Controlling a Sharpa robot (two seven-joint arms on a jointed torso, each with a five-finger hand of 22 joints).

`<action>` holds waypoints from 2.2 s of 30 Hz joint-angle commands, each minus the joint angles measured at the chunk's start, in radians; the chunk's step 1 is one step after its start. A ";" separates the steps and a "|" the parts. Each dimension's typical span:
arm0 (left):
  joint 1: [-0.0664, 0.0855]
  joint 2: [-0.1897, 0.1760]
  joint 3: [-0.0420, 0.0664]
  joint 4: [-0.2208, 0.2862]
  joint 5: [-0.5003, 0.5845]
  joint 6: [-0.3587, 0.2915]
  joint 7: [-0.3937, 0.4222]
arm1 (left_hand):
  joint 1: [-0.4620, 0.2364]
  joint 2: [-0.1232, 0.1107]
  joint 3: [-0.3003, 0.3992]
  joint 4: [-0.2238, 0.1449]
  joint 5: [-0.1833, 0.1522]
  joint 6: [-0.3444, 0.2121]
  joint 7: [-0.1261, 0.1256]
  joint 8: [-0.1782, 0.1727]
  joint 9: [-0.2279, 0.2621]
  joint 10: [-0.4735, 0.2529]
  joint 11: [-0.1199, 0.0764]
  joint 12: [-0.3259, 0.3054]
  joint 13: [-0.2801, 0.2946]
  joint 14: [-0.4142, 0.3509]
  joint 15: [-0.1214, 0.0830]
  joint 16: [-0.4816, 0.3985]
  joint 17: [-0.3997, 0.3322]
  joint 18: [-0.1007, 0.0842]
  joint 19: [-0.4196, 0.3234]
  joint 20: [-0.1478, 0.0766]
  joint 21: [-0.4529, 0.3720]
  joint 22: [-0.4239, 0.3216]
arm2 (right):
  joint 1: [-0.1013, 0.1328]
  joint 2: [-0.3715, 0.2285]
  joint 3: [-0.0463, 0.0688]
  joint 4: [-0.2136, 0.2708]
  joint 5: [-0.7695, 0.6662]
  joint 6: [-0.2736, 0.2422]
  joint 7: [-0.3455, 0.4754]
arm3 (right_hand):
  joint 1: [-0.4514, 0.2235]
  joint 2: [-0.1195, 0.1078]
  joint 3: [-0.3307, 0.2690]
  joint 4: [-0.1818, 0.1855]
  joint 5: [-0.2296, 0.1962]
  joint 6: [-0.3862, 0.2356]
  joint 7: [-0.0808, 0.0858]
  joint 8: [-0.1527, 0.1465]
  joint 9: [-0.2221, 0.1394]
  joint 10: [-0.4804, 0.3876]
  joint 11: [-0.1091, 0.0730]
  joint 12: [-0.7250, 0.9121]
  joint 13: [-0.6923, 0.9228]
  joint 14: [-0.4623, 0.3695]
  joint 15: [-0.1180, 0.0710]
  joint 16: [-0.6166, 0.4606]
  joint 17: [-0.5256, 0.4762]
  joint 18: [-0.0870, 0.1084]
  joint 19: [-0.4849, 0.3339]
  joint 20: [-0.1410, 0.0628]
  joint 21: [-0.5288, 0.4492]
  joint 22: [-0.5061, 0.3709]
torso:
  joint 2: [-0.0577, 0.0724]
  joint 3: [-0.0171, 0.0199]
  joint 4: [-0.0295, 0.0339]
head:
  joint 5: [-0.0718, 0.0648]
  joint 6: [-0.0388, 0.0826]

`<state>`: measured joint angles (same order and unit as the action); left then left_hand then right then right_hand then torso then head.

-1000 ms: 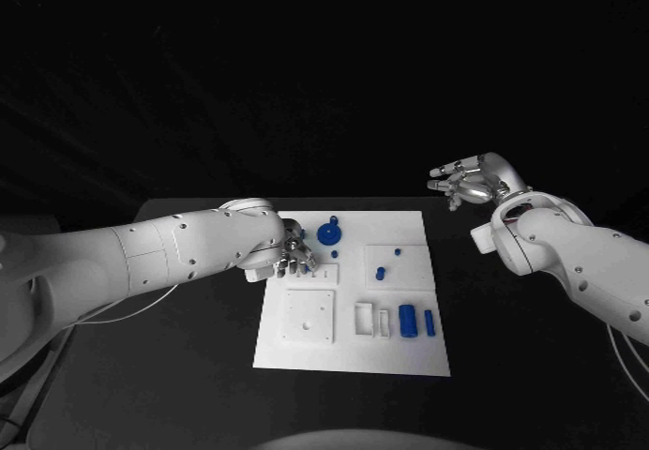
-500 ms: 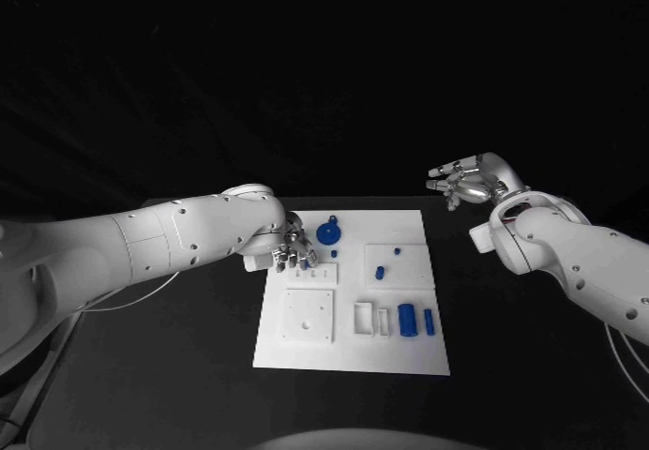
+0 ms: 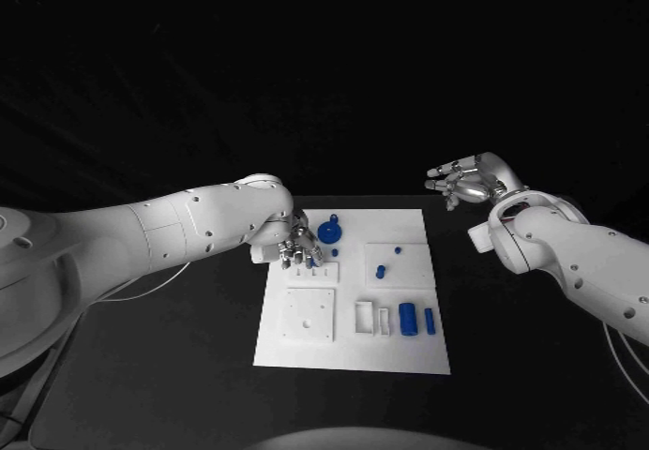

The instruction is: Assemble the parts on the task board

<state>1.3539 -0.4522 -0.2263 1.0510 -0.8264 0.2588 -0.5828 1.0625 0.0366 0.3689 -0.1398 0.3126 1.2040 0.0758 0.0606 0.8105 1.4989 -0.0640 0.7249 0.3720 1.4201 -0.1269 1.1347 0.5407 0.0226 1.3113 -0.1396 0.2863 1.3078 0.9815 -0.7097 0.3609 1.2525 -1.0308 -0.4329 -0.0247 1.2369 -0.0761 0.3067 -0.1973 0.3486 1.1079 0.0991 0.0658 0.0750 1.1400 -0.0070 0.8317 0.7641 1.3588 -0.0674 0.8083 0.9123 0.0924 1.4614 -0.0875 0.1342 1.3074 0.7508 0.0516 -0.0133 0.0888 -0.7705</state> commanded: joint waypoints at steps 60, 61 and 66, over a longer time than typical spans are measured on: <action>-0.024 0.020 -0.009 -0.033 -0.043 0.011 0.001 | -0.005 0.009 0.096 -0.092 0.000 0.141 -0.112 0.006 0.008 0.014 -0.037 -0.003 0.005 -0.002 -0.006 0.000 0.004 -0.014 -0.012 -0.002 0.009 0.016 | 0.000 0.008 0.001 -0.002 -0.007 0.014 -0.009 | -0.007 0.002 0.008 -0.010 0.002 -0.002 0.000 -0.003 0.001 0.001 -0.001 0.007 -0.004 -0.010 0.000 -0.001 -0.002 0.007 0.012 0.002 -0.007 0.014 | -0.001 -0.0024 0.0024 | 0.000 -0.014; -0.025 0.020 -0.009 -0.033 -0.043 0.010 0.001 | -0.005 0.009 0.096 -0.092 0.000 0.141 -0.112 0.006 0.008 0.014 -0.037 -0.003 0.005 -0.002 -0.006 0.000 0.004 -0.014 -0.012 -0.002 0.009 0.016 | 0.000 0.008 0.001 -0.002 -0.007 0.014 -0.009 | -0.007 0.002 0.008 -0.010 0.002 -0.002 0.000 -0.003 0.001 0.001 -0.001 0.007 -0.004 -0.010 0.000 -0.001 -0.002 0.007 0.012 0.002 -0.007 0.014 | -0.001 -0.0023 0.0025 | 0.000 -0.014; -0.029 0.018 -0.009 -0.033 -0.044 0.006 0.002 | -0.005 0.009 0.096 -0.091 -0.001 0.141 -0.112 0.006 0.008 0.014 -0.037 -0.003 0.005 -0.002 -0.006 0.000 0.004 -0.014 -0.011 -0.002 0.008 0.015 | 0.000 0.008 0.001 -0.001 -0.007 0.014 -0.009 | -0.007 0.002 0.008 -0.010 0.002 -0.002 0.000 -0.003 0.001 0.001 -0.001 0.007 -0.004 -0.010 0.000 -0.001 -0.002 0.007 0.012 0.002 -0.007 0.014 | -0.001 -0.0023 0.0022 | 0.000 -0.016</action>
<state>1.3260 -0.4339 -0.2351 1.0156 -0.8631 0.2732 -0.5856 1.0540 0.0357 0.3690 -0.1397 0.3084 1.2039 0.0758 0.0627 0.8179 1.4989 -0.0640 0.7250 0.3766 1.4206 -0.1264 1.1344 0.5434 0.0226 1.3060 -0.1376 0.2902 1.3079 0.9816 -0.7029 0.3608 1.2506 -1.0328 -0.4278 -0.0358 1.2370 -0.0762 0.3137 -0.2043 0.3487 1.1080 0.0990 0.0658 0.0751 1.1400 -0.0070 0.8357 0.7608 1.3589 -0.0674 0.8083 0.9117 0.0924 1.4614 -0.0875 0.1308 1.3079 0.7502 0.0493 -0.0107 0.0881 -0.7852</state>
